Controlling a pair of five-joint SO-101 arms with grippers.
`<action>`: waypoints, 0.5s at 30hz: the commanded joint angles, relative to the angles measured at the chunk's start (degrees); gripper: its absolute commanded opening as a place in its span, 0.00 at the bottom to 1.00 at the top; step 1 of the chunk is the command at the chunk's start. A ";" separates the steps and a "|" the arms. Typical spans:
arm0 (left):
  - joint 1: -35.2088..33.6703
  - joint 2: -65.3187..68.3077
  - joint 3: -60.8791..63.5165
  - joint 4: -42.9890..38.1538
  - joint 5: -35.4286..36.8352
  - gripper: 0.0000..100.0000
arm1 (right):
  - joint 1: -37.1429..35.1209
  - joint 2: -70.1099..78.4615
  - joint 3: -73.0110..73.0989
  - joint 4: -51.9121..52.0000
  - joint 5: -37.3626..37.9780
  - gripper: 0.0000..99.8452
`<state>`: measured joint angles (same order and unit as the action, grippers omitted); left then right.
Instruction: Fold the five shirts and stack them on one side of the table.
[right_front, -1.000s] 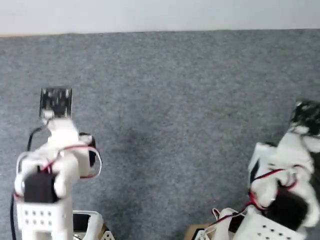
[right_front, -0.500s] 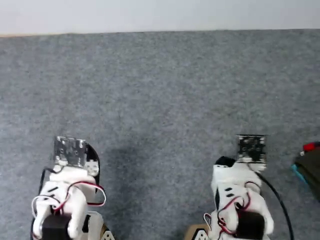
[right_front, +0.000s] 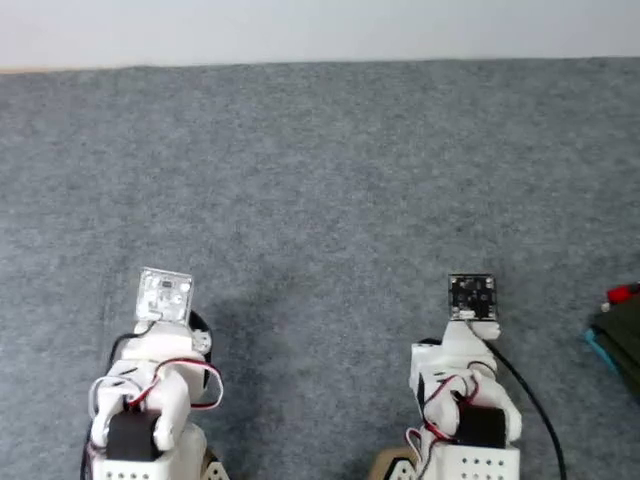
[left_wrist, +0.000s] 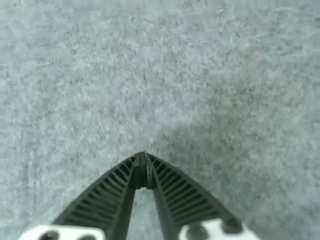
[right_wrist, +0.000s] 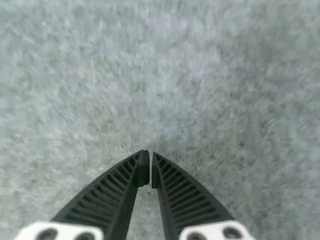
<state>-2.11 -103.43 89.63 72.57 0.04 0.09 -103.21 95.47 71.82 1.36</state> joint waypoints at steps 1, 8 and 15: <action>0.26 -0.79 1.36 -4.40 -0.53 0.00 | -2.51 -0.75 0.97 -1.01 -0.26 0.01; 0.18 -0.79 6.81 -8.26 -0.44 0.00 | -4.53 -0.75 0.97 3.21 -0.35 0.01; -0.09 -0.70 6.81 -6.59 -0.44 0.00 | -4.70 -0.75 0.97 3.21 -0.26 0.01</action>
<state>-2.11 -103.43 96.66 65.54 0.04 -4.22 -103.21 95.56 74.64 1.36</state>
